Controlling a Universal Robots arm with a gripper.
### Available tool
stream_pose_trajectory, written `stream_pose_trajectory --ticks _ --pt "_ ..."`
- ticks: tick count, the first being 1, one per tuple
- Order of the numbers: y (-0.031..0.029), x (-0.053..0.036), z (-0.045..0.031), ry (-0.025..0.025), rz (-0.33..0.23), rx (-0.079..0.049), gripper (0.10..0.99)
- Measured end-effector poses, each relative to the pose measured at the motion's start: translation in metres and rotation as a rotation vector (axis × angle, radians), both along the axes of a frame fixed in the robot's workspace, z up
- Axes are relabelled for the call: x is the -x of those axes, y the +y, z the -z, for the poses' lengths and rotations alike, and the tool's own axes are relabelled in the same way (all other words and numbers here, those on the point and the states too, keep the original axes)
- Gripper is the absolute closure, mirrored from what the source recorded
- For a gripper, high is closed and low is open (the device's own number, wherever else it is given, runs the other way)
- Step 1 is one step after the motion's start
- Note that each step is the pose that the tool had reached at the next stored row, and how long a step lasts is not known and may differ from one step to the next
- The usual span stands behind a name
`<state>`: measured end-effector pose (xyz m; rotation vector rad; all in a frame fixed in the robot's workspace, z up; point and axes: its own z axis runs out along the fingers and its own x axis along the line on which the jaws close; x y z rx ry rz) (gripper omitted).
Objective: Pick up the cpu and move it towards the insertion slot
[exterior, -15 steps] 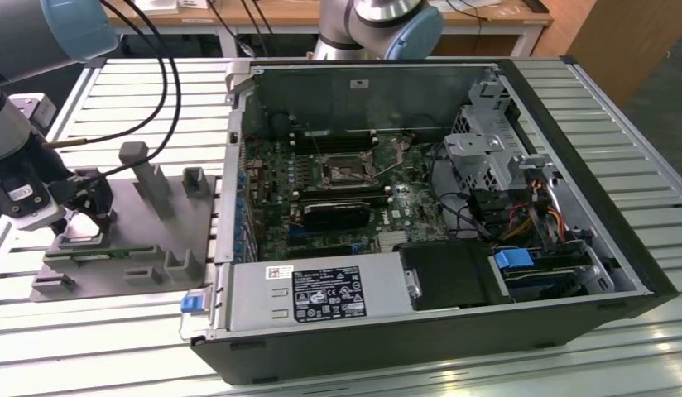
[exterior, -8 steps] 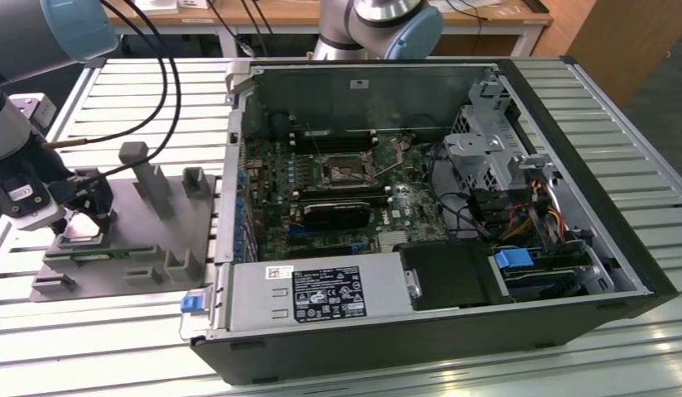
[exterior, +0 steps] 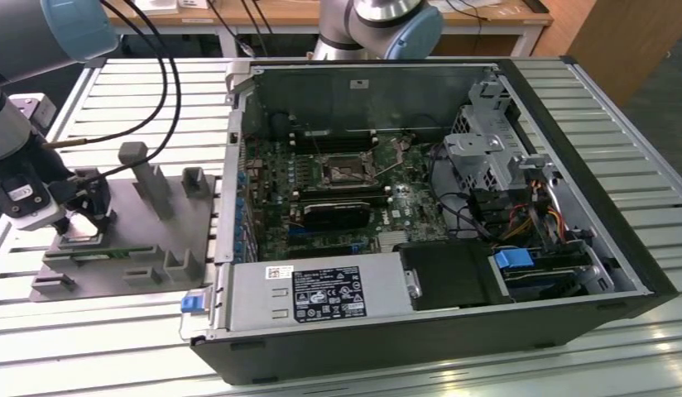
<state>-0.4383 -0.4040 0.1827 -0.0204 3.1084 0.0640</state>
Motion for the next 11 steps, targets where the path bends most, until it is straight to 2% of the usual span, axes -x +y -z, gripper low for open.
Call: stream_pose_trajectory --ticks 4,11 --pt "0.0 0.0 -0.001 -0.0004 0.0 0.0 0.545" --pt "0.0 0.0 -0.0142 -0.0007 0.0 0.0 0.545"
